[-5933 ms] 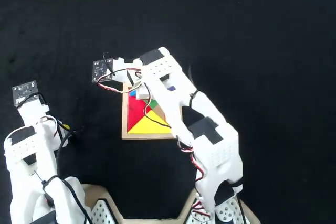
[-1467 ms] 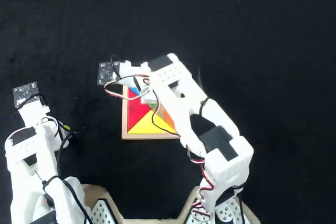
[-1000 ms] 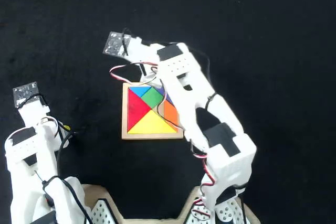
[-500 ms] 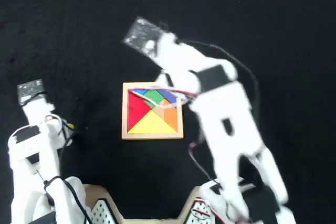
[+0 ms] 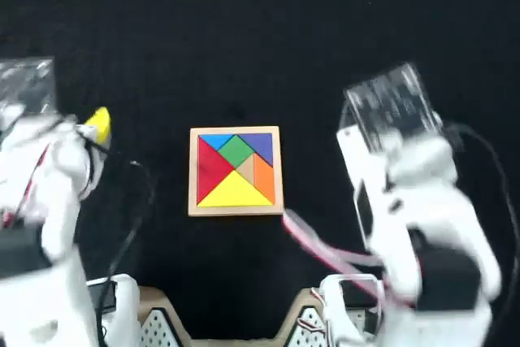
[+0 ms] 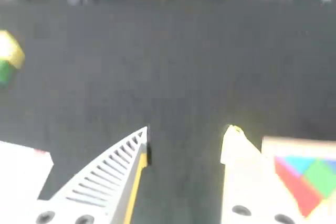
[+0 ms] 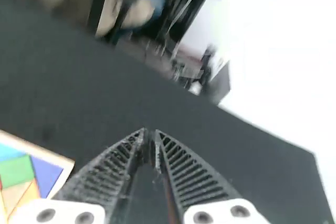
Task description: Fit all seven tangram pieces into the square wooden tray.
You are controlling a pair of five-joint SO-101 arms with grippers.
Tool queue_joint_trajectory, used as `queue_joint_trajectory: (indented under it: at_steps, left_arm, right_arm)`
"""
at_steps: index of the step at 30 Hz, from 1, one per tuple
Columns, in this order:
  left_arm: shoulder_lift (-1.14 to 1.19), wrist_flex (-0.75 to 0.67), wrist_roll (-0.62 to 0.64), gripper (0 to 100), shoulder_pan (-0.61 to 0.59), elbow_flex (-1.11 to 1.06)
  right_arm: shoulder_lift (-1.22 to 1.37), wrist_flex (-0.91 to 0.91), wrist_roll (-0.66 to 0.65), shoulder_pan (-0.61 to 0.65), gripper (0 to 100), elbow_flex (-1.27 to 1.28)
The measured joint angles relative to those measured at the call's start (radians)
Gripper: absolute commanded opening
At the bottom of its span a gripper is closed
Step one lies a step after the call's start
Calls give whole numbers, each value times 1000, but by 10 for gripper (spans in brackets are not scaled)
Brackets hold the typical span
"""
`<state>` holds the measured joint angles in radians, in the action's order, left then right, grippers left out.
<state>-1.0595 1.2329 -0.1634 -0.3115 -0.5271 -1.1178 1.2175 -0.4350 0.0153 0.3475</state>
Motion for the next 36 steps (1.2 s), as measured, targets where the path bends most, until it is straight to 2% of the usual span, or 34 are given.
queue_joint_trajectory:
  at_steps: [5,12,14,19,25,32,36]
  left_arm:
    - [-279,12,0,234,3,58]
    - [-724,12,37,238,5,-3]
    - [-750,11,46,238,5,-26]
    - [-744,-2,54,239,11,-261]
    - [-741,-233,54,239,12,-635]
    - [-709,-667,54,240,12,-1131]
    - [-652,-684,55,240,43,-1155]
  right_arm:
    - [-255,2,101,2,12,0]
    - [-651,2,118,2,32,152]
    - [-689,-31,121,5,67,221]
    - [-692,-109,127,3,113,470]
    - [-692,-370,127,-2,100,767]
    - [-692,-721,127,-5,100,1165]
    - [-692,-845,127,-68,102,1321]
